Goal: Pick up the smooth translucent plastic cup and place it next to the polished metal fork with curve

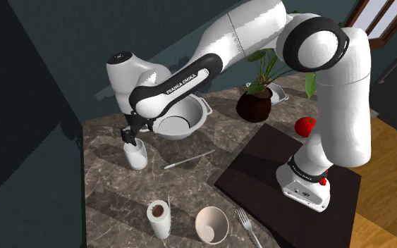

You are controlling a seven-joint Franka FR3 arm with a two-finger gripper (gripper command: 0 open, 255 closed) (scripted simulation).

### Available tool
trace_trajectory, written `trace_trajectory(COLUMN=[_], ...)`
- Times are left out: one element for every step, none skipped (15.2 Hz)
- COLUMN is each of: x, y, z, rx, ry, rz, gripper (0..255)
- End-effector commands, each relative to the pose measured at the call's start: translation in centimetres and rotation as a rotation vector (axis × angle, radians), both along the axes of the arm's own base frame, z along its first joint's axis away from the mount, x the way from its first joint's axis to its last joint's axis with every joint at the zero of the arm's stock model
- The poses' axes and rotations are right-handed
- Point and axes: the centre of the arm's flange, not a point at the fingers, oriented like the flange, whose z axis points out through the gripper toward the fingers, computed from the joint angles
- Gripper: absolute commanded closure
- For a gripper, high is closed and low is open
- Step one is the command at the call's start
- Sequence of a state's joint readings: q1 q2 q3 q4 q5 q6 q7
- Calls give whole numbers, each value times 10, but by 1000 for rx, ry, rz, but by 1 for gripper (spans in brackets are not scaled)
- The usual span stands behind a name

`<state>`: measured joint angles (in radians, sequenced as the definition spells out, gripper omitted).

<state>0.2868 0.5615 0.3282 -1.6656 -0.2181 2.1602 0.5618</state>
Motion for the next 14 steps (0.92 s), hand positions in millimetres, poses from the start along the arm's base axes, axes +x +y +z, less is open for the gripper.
trace_trajectory(x=[9, 8, 8, 8, 8, 8, 8, 8, 8, 8, 8, 8, 8, 8], y=[12, 12, 12, 12, 11, 11, 11, 11, 11, 11, 11, 11, 11, 11], z=[-9, -15, -20, -25, -31, -36, -41, -49, -49, -49, -49, -49, -49, -49], rx=[-4, -4, -4, -4, -4, -4, -4, -4, -4, -4, -4, -4, -4, -4], ry=[-2, -2, -2, -2, -2, -2, -2, -2, -2, -2, -2, -2, -2, -2], rz=[1, 1, 1, 1, 1, 1, 1, 1, 1, 1, 1, 1, 1, 1], gripper=[0, 0, 0, 0, 0, 0, 0, 0, 0, 0, 0, 0, 0, 0])
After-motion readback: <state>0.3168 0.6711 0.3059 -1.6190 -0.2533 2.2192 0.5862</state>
